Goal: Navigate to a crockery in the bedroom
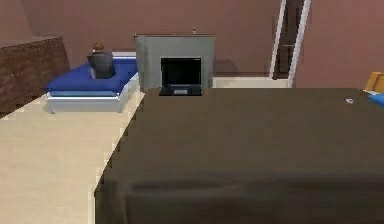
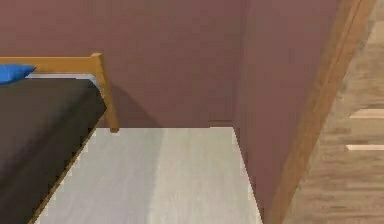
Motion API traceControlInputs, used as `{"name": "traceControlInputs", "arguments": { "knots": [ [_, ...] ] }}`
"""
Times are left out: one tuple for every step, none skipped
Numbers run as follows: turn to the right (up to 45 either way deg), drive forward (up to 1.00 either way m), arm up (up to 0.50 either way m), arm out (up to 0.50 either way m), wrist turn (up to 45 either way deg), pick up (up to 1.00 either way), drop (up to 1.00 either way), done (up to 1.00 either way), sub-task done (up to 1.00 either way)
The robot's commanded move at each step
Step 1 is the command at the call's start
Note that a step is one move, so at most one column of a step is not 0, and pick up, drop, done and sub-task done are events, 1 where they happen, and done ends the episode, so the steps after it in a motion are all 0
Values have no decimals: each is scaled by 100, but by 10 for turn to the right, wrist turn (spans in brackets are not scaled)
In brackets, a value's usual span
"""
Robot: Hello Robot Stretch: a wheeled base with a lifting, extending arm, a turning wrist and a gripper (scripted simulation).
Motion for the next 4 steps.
{"name": "traceControlInputs", "arguments": {
  "knots": [
    [-450,0,0,0,0,0,0,0,0],
    [-210,0,0,0,0,0,0,0,0],
    [0,80,0,0,0,0,0,0,0],
    [-240,0,0,0,0,0,0,0,0]
  ]
}}
